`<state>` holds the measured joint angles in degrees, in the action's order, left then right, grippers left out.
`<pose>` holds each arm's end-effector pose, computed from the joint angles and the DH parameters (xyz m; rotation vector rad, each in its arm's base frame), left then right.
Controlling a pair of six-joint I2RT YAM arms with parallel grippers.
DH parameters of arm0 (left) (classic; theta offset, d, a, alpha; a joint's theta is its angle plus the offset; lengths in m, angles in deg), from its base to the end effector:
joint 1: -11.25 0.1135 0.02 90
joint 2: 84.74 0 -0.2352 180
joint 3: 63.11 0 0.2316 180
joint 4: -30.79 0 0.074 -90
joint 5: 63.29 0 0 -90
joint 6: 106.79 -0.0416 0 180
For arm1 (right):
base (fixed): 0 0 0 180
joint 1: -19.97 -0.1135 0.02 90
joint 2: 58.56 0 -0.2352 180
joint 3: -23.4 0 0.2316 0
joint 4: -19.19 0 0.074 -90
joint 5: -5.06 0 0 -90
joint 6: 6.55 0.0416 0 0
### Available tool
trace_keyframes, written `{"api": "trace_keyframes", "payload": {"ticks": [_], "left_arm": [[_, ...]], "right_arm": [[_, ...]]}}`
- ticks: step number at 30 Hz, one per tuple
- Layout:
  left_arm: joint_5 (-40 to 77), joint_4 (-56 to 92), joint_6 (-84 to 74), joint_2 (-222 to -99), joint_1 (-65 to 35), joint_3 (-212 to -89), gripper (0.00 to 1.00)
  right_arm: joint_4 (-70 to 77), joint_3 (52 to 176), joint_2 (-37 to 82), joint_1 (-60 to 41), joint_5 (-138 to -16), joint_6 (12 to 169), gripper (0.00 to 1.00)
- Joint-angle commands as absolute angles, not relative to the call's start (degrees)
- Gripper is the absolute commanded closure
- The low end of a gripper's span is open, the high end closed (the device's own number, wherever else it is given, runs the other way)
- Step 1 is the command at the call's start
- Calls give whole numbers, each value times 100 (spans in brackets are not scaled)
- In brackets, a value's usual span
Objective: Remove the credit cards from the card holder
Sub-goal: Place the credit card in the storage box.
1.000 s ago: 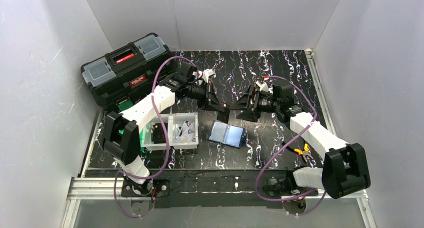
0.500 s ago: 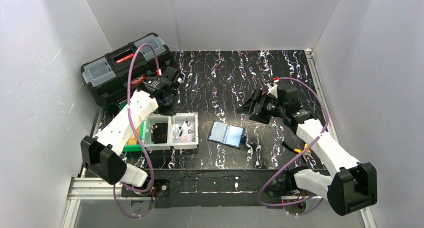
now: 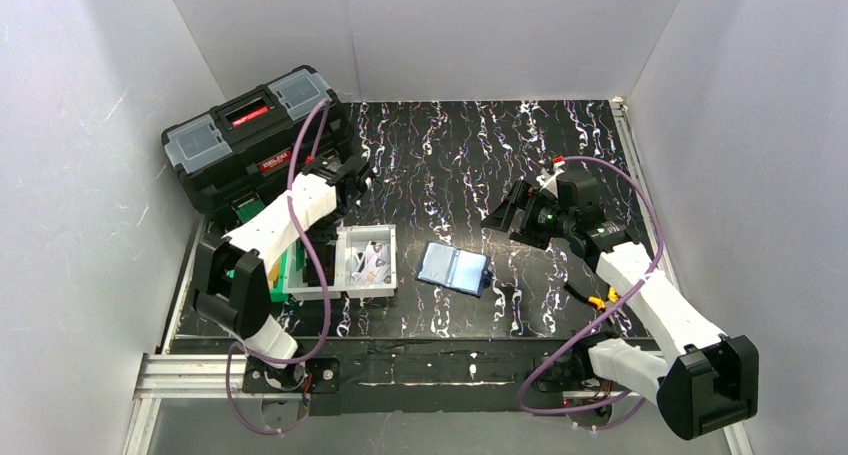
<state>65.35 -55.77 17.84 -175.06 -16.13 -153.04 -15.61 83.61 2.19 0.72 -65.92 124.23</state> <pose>0.2416 -0.0958 0.2408 -0.1921 2.6417 0.7596 0.2118 0.0883 0.2510 0.2344 2.3011 0.9300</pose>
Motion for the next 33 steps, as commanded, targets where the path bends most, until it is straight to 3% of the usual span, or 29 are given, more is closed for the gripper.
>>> {"api": "trace_keyframes", "payload": {"ticks": [1, 13, 21, 33], "left_arm": [[6794, -5317, 1751, -17847, -1486, -15120, 100], [6424, -5120, 1654, -18403, -1390, -15109, 98], [6241, -5184, 1525, -18204, -1389, -15302, 42], [6088, -5424, 1308, -17650, -1389, -15664, 2]], "right_arm": [[-1518, 8286, 30, 77, -6798, 12280, 2], [-1515, 8223, 30, 74, -6919, 12197, 2], [-1895, 8547, 381, 78, -6706, 12071, 2], [-2521, 8975, 1010, 63, -6895, 12179, 2]]}}
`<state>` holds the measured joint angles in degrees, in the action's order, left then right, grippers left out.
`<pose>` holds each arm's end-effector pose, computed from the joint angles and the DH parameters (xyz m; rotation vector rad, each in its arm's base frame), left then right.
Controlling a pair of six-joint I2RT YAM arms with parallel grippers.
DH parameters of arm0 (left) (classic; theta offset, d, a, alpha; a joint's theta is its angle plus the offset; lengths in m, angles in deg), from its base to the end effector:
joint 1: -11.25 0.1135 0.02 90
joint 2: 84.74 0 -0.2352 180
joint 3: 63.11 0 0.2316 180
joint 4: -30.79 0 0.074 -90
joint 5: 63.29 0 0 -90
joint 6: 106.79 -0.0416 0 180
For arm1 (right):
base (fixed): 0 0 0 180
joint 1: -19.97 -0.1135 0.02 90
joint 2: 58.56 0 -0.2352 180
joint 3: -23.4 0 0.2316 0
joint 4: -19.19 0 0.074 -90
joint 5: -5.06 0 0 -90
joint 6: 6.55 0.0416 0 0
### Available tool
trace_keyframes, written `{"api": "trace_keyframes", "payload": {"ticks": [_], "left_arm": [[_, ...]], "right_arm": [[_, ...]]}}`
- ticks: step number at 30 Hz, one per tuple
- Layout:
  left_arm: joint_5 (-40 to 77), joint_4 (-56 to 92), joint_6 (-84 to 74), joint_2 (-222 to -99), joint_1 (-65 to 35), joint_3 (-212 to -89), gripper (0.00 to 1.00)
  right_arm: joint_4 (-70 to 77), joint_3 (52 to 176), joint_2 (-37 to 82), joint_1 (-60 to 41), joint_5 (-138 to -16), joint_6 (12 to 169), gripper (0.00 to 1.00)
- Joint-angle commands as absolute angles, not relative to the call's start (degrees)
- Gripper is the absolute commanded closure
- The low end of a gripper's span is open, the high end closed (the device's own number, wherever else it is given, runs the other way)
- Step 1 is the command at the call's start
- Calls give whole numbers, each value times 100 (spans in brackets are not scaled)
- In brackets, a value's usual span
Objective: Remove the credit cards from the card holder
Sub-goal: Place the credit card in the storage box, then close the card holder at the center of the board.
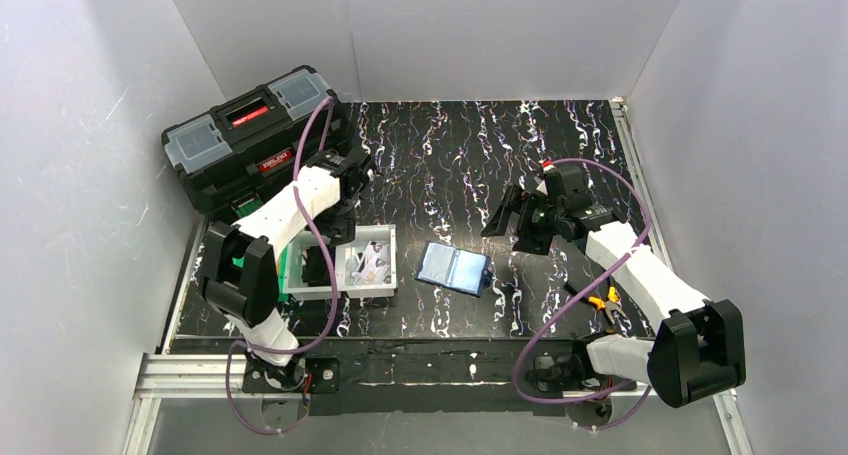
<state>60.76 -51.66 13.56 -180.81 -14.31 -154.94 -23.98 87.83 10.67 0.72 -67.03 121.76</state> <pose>0.2645 -0.1007 0.2220 -0.1381 2.7249 0.7010 0.2256 0.0923 0.2297 0.2671 2.5134 0.8151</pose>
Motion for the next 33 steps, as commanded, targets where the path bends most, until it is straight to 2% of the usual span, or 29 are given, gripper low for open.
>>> {"api": "trace_keyframes", "payload": {"ticks": [1, 7, 16, 20, 33], "left_arm": [[6030, -5409, 1278, -17586, -1389, -15666, 2], [5287, -5260, 997, -17130, -1385, -15961, 2], [2373, -4285, 852, -16686, -1385, -15921, 2], [1503, -3827, 921, -16738, -1380, -15709, 2], [1006, -3338, 1032, -16917, -1381, -15405, 2]], "right_arm": [[-2545, 8989, 1007, 63, -6989, 12204, 2], [-2832, 9223, 1174, -60, -7521, 12284, 2], [-2895, 9507, 1436, -627, -7898, 12552, 2], [-2896, 9692, 1706, -995, -8018, 12803, 2], [-3030, 10431, 2831, -1739, -8220, 13000, 2]]}}
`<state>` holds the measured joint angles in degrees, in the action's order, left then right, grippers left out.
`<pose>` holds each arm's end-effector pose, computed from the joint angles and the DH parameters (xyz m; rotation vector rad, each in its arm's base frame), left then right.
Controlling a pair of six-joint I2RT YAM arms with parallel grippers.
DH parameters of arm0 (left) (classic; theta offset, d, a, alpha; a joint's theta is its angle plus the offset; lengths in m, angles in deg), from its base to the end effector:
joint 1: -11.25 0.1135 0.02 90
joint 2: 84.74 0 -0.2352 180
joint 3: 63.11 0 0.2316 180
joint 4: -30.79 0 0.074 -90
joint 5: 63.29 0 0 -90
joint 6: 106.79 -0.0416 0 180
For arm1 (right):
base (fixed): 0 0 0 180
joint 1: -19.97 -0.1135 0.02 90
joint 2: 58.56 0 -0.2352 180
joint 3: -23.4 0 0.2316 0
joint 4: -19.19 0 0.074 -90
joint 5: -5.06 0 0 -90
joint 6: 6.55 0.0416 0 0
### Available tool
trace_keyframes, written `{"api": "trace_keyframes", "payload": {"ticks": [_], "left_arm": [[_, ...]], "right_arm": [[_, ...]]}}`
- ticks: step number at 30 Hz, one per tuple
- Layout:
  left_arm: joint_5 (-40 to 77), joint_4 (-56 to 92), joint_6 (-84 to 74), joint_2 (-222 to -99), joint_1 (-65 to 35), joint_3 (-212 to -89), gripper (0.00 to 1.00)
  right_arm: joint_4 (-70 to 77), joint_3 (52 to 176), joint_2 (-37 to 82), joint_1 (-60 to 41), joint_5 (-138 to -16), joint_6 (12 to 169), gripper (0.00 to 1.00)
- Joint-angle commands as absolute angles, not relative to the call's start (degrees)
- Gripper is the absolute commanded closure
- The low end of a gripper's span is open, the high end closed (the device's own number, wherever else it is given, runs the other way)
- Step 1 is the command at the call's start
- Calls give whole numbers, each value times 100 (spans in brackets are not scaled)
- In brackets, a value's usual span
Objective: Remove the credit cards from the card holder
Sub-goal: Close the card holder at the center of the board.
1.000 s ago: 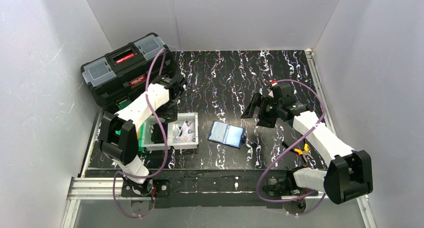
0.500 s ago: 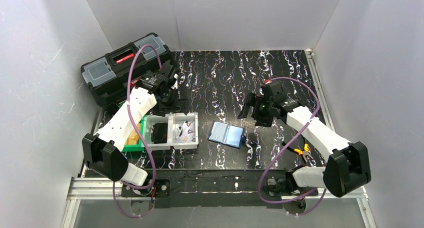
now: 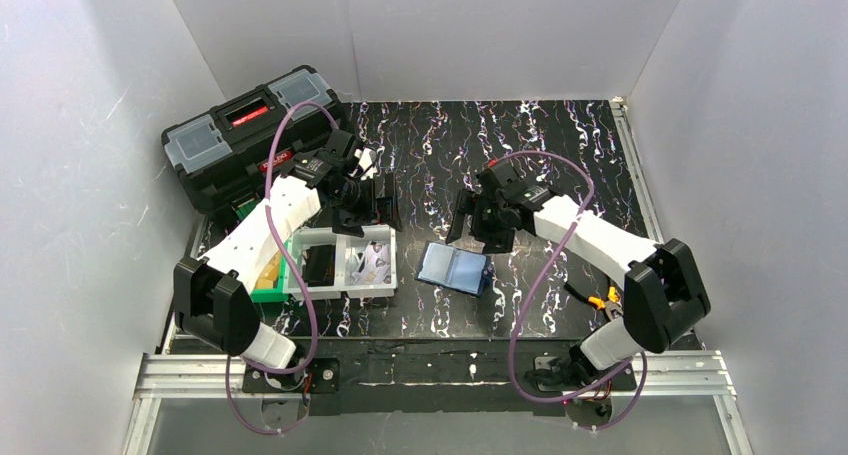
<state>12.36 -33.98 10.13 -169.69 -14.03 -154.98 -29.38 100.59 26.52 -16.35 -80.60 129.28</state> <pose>0.2579 -0.1332 0.2789 0.0587 2.6749 -0.6412 0.2342 0.1761 0.2198 0.1919 2.6772 0.6081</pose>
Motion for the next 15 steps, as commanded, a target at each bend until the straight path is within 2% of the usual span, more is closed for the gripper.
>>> {"api": "trace_keyframes", "payload": {"ticks": [1, 15], "left_arm": [[995, -3332, 1036, -16920, -1380, -15396, 2], [772, -3248, 1043, -17107, -1379, -15360, 2]], "right_arm": [[-3031, 10468, 2890, -1757, -8226, 13001, 2], [-3407, 10837, 3495, -1954, -8456, 12839, 4]]}}
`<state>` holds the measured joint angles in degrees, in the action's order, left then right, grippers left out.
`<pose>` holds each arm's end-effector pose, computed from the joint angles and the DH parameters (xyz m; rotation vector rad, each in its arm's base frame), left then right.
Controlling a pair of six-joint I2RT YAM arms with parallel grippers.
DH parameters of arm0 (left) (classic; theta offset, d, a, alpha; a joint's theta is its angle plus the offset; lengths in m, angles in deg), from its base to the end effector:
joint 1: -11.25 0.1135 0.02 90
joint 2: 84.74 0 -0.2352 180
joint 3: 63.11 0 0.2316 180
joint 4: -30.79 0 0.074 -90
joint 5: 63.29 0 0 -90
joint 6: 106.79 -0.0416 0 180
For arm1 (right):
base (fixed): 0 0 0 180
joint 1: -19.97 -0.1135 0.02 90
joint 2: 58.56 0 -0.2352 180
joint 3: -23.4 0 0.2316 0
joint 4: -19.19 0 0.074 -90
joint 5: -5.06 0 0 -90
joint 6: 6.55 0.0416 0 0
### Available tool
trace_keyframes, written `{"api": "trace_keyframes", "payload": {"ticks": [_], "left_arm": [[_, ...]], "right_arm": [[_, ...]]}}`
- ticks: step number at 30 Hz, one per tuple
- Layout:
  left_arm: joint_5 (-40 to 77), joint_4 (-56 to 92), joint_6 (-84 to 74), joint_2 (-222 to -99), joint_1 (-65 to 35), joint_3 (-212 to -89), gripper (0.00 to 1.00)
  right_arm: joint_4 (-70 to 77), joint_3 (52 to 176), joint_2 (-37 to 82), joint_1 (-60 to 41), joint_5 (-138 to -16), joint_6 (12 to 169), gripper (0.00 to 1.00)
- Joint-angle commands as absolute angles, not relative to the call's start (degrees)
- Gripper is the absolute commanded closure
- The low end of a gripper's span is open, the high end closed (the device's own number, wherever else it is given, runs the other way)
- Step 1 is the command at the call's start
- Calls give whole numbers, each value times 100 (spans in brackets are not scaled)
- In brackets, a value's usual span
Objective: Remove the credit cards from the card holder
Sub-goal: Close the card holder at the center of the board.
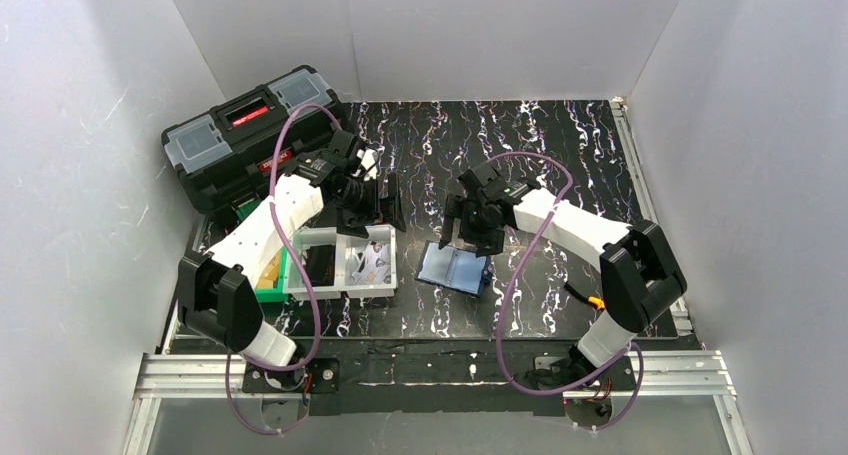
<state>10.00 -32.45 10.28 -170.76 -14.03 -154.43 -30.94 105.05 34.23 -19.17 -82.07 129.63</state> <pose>0.2614 -0.1367 0.2730 0.0713 2.6833 -0.6934 0.2424 0.2000 0.2024 0.1517 2.7536 0.5294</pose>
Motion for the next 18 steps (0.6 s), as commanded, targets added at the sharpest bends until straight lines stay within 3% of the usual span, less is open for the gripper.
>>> {"api": "trace_keyframes", "payload": {"ticks": [1, 18], "left_arm": [[722, -3232, 1052, -17134, -1388, -15354, 2], [571, -3149, 1074, -17280, -1389, -15317, 2]], "right_arm": [[-3454, 10852, 3516, -1950, -8595, 12811, 4], [-3571, 10320, 3512, -1865, -9050, 12598, 16]]}}
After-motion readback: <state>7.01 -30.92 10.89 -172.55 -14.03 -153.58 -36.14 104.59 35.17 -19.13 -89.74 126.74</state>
